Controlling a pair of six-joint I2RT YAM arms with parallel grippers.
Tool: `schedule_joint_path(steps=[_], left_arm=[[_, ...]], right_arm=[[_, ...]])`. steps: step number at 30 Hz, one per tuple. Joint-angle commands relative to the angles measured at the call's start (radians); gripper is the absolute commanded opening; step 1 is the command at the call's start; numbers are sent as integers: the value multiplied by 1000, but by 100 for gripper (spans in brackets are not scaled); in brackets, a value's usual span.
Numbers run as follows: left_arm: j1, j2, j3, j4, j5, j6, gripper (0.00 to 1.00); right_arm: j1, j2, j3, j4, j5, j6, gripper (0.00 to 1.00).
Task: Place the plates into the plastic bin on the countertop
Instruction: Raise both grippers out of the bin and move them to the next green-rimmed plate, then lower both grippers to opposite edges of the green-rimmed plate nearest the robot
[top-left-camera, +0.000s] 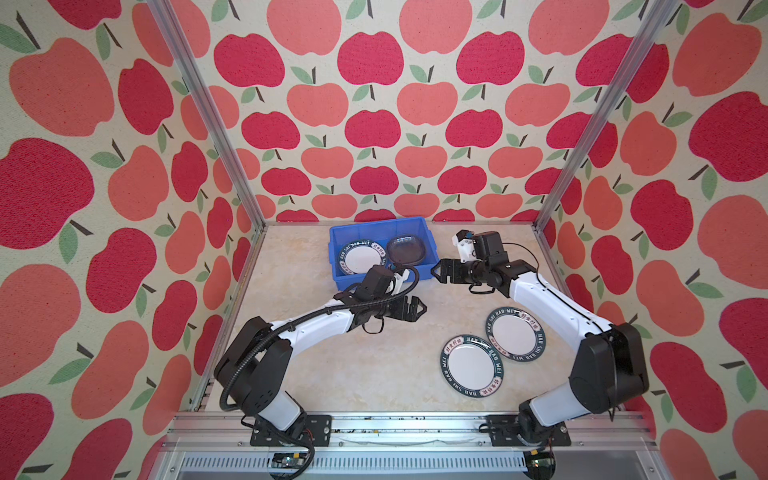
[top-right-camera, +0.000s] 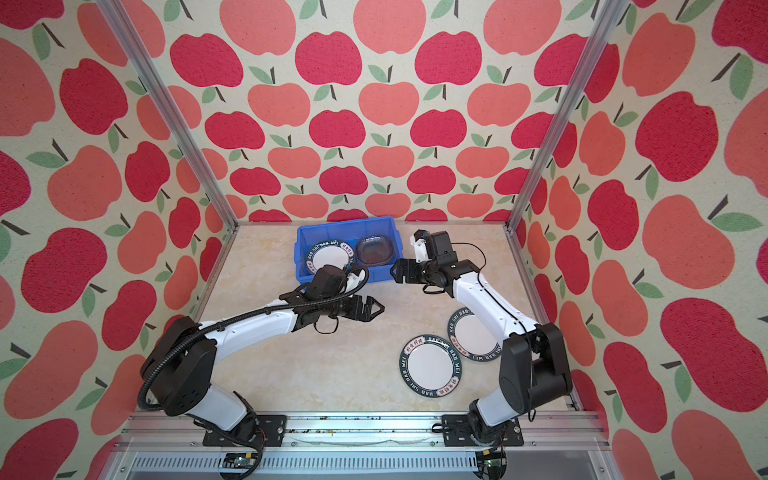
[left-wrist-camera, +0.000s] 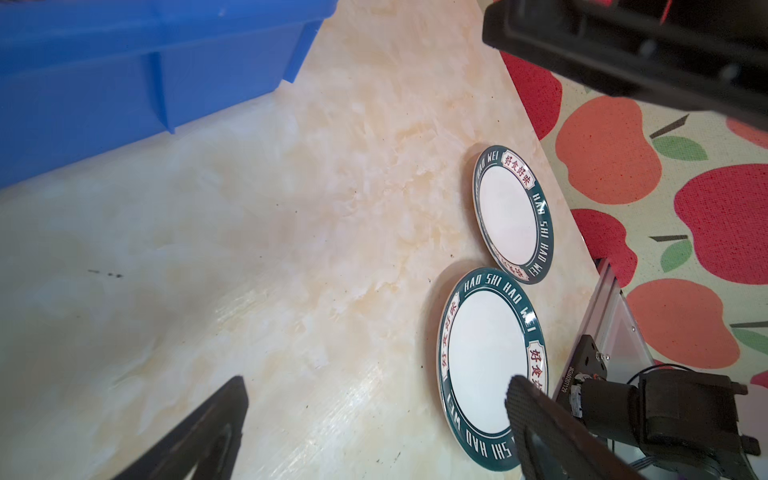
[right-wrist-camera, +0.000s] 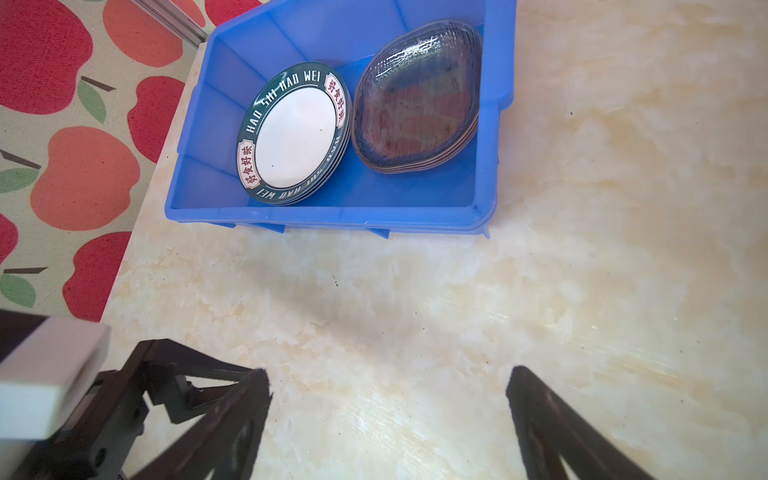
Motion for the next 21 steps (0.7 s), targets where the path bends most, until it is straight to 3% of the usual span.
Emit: schedule_joint_path(steps=[1,4,10,21], left_arm=[[-21,76,71,-39,115,50,94],[-45,128,104,-23,162,40,88],[-92,212,162,-30,239,17,67],[-115,326,147,11,366,-47,51]], right_arm=[[-28,-67,-53,14,23,43,92],[-58,-113,-85,2,31,45,92],[-107,-193,-164,42,10,81,91],[-112,-205,-191,44,-17,88,90]])
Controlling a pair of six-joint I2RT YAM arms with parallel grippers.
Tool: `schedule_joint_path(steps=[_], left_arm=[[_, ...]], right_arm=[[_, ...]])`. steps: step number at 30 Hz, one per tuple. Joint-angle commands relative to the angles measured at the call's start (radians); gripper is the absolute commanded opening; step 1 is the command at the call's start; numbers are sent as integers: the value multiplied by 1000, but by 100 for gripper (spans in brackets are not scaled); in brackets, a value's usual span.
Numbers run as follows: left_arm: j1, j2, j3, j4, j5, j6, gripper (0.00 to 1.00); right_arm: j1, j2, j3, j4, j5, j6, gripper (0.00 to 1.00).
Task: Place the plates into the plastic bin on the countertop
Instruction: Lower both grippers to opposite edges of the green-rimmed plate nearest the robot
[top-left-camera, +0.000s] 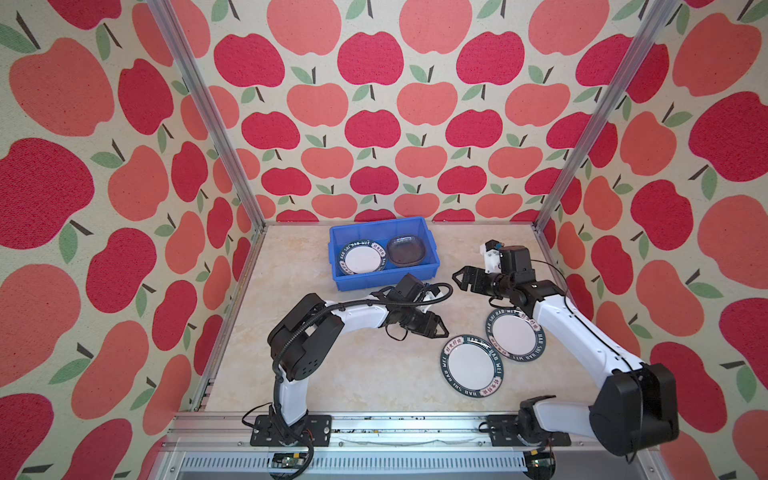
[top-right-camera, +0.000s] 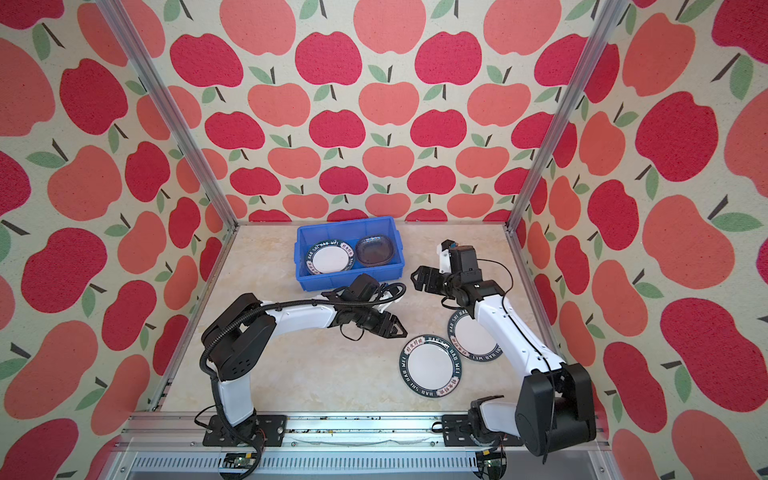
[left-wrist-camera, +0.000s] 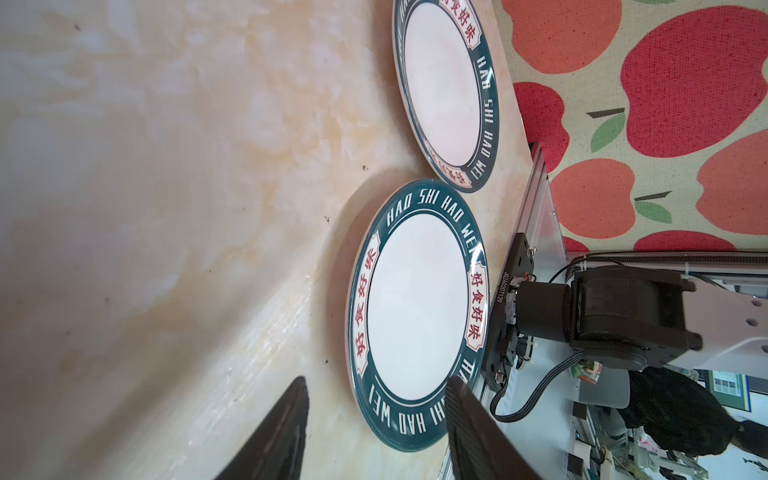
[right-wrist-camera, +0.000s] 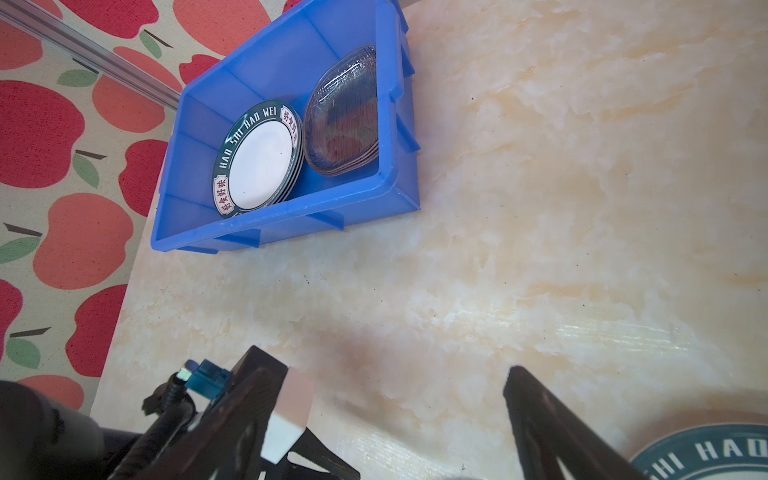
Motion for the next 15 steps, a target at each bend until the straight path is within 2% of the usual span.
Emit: schedule_joint_path(steps=[1,15], left_arm=[[-13,46,-1,21,71,-24,49],[-36,134,45,5,133,-53,39]], right_arm=[[-3,-17,-19,19,-21,16,90],[-12,-15,-14,25,-22,12,90]])
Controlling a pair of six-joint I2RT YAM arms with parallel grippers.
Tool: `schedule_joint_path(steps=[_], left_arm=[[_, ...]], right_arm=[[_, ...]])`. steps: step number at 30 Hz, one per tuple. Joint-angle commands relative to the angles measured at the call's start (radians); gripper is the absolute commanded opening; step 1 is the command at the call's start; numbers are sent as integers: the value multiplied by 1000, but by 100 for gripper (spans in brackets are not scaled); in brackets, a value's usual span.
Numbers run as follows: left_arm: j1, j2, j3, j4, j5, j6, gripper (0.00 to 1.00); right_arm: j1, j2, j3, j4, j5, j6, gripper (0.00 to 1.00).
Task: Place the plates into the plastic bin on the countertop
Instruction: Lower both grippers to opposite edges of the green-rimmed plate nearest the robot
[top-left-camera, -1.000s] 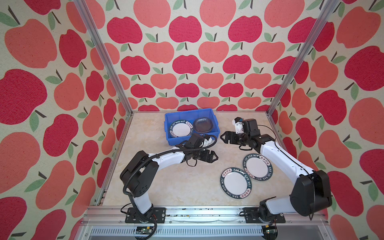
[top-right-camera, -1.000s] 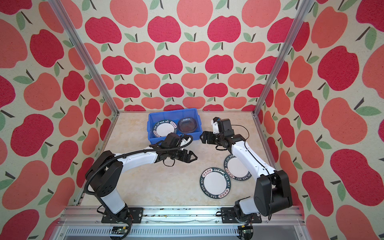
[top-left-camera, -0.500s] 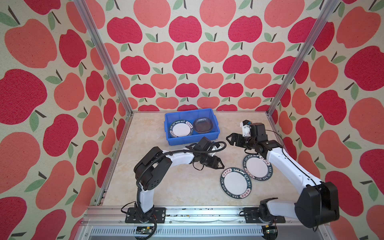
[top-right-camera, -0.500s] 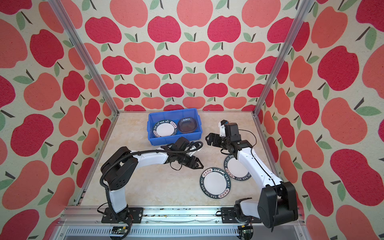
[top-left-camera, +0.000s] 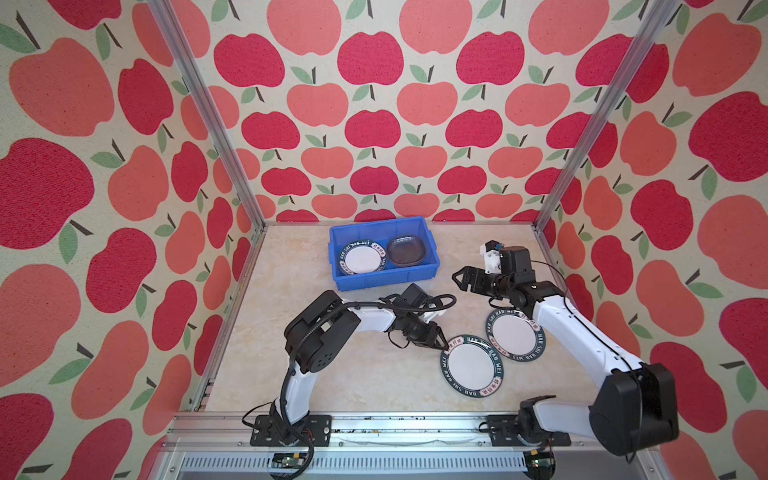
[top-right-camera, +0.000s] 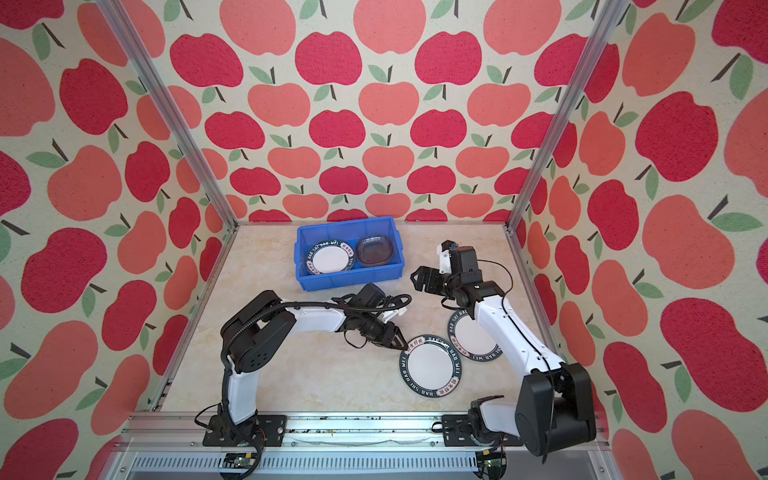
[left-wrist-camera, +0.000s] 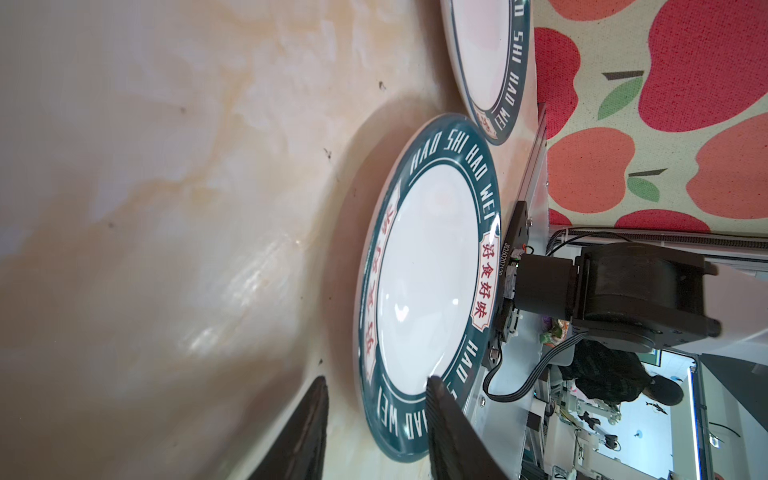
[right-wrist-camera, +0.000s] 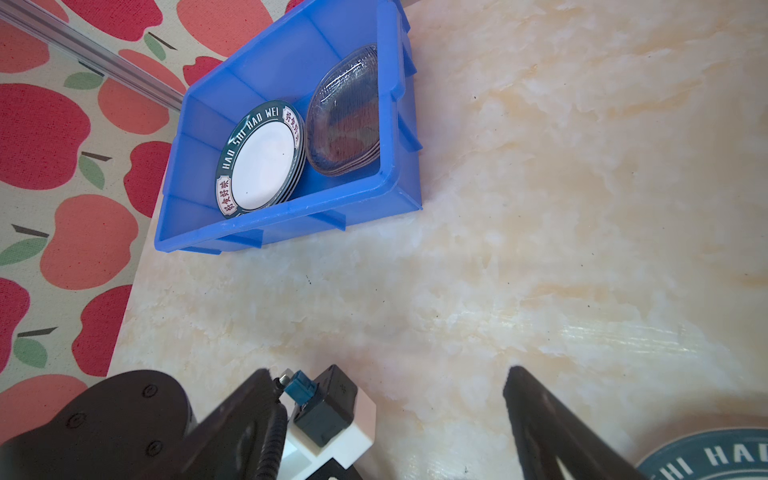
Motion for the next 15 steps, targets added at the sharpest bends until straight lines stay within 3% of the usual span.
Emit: schedule_joint_path(steps=[1,15], left_arm=[[-9,24,37,-11,42,-11,39],[-14,131,144,-95,103,-6,27]], right_arm=[[-10,-24,-9,12,-14,11,90],[-115,-184,-88,14,30,31,90]])
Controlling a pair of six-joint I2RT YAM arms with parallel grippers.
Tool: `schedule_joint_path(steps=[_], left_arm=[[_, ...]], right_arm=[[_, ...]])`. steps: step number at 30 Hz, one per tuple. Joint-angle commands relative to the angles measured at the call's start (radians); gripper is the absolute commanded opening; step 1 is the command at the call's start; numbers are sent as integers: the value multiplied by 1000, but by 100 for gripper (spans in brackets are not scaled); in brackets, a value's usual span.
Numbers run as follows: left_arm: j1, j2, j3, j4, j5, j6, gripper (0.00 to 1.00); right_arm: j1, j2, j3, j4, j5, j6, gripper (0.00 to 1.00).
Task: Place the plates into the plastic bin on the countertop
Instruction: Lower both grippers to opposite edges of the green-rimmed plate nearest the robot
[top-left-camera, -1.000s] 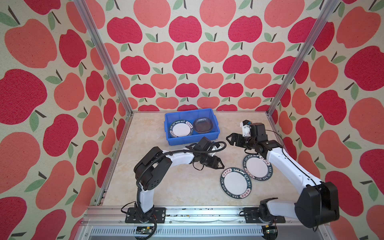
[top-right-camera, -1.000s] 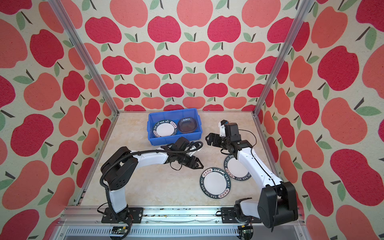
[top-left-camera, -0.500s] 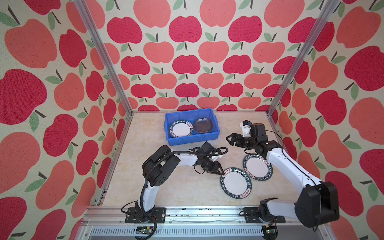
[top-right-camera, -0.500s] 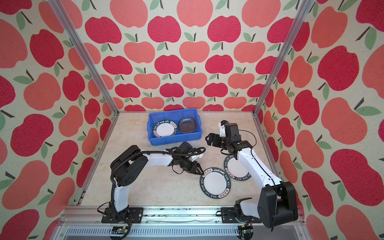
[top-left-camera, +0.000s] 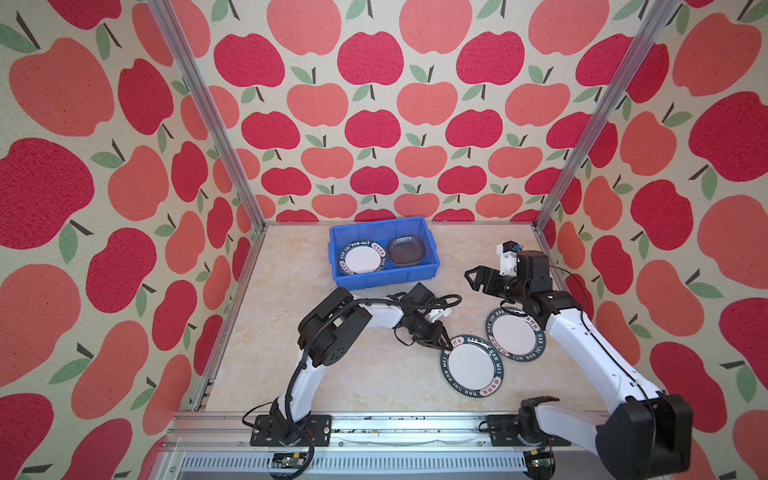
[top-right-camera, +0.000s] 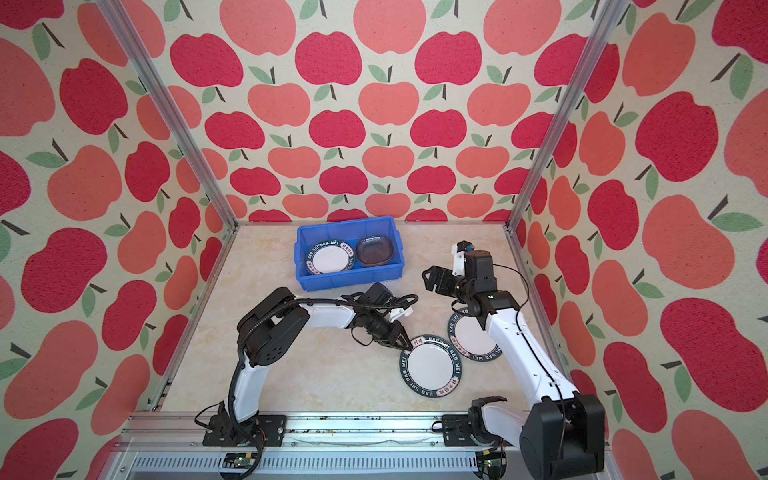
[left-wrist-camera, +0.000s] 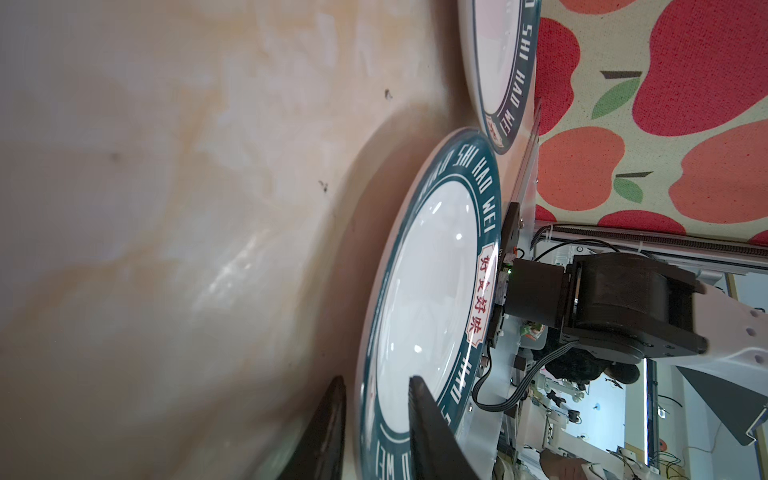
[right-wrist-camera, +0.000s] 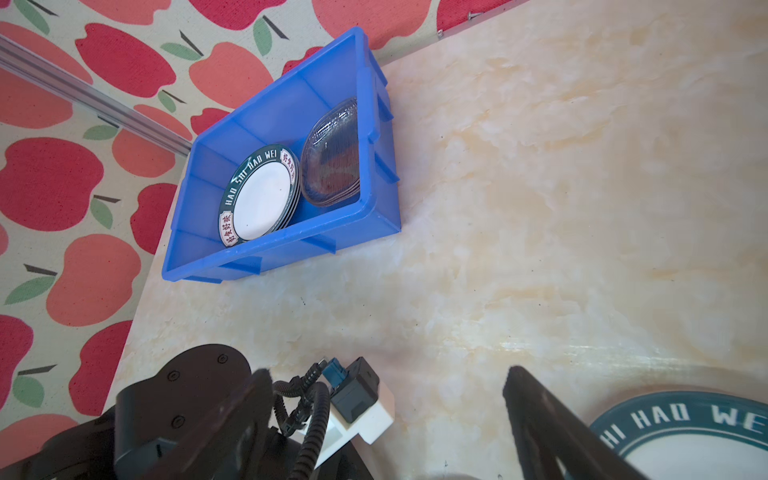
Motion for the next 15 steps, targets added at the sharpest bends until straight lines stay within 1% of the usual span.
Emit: schedule_joint_path(steps=[1,11,15], left_arm=[[-6,19,26,-42,34,10,27],[-1,32,43,-59,29,12,23],[0,43,49,-65,34,12,19]], right_arm=[[-28,-29,-18,5,4,18,90],[-42,-20,-33,26,-15,18,90],[-41,-8,-33,31,-29,19,90]])
